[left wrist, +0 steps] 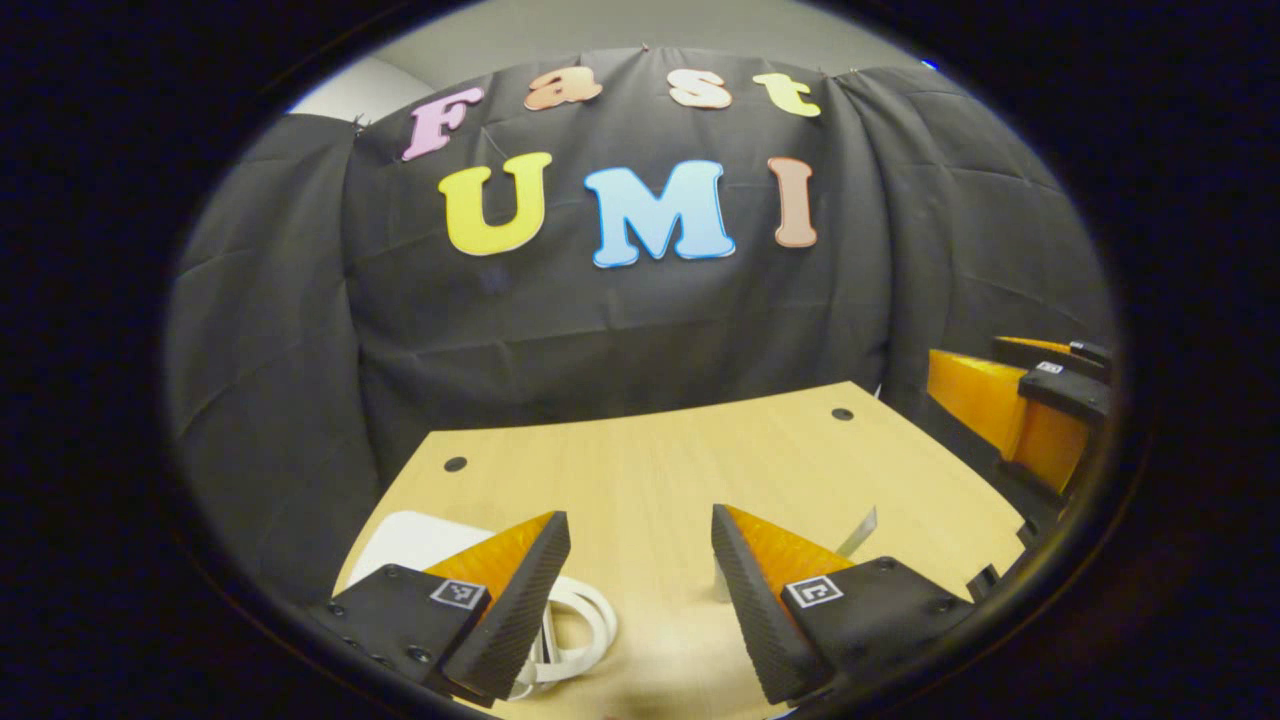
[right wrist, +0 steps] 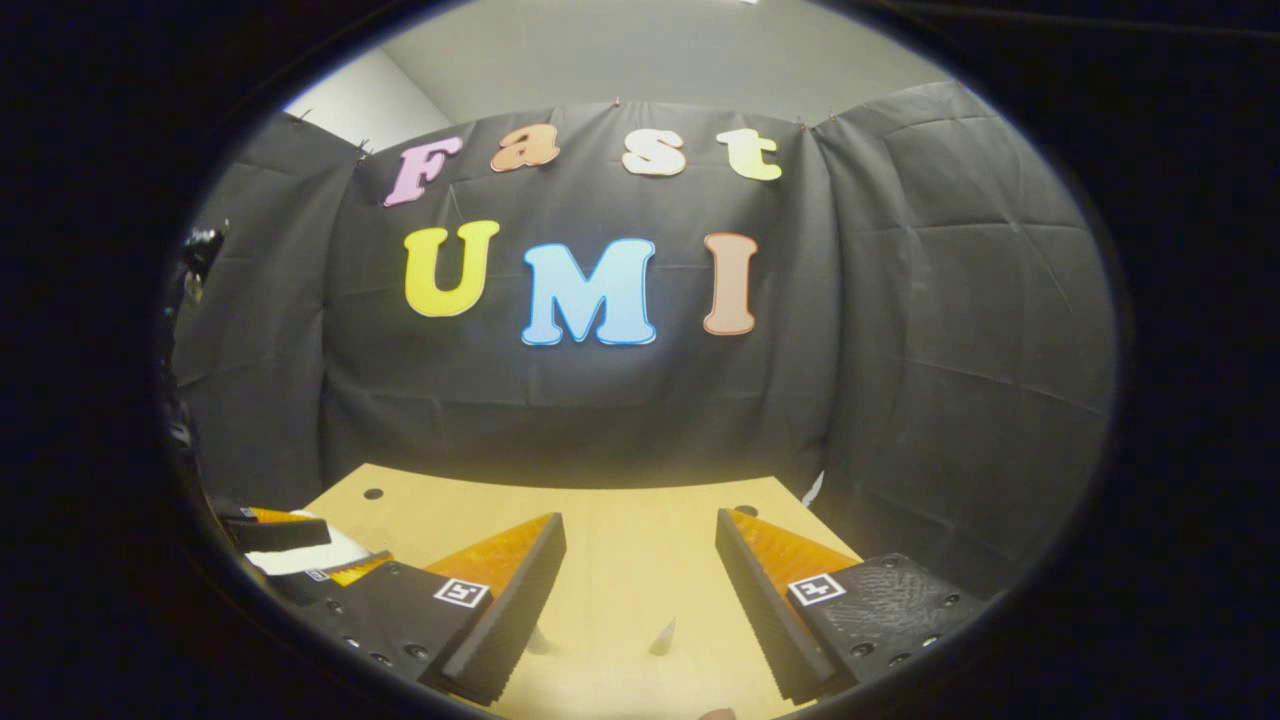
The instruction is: First open the suitcase, pack the skin care products into it, and then close the suitcase.
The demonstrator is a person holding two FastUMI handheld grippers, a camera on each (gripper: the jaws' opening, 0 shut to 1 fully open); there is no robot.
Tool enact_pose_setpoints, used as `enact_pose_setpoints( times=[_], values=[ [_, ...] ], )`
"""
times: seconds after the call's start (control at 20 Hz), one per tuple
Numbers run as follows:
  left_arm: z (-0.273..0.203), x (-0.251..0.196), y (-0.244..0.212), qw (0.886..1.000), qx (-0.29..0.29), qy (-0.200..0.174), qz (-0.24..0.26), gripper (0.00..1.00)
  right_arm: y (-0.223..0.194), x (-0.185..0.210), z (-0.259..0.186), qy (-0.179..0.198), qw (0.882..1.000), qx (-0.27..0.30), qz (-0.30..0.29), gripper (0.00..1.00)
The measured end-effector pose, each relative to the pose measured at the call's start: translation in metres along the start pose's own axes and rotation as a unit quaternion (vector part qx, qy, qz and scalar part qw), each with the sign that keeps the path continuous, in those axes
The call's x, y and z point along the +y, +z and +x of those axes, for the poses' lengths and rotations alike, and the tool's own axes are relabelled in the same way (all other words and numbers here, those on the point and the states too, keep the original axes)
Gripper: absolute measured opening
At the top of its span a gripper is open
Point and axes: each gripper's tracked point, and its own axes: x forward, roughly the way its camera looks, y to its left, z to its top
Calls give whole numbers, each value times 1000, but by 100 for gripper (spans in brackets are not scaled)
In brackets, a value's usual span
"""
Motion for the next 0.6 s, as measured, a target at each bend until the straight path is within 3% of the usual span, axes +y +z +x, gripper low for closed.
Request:
enact_pose_setpoints(
  times=[0.3, 0.45, 0.6],
  values=[
    [23, 28, -76, 993, 108, 34, -31, 93, -16, -10, 0, -9, 999, 31, -10, 92],
    [28, 44, -130, 979, 187, 56, -54, 97, -23, -19, -5, -20, 999, 41, -12, 92],
    [42, 56, -170, 969, 229, 64, -63, 95, -28, -32, -10, -36, 998, 49, -12, 92]
  ],
)
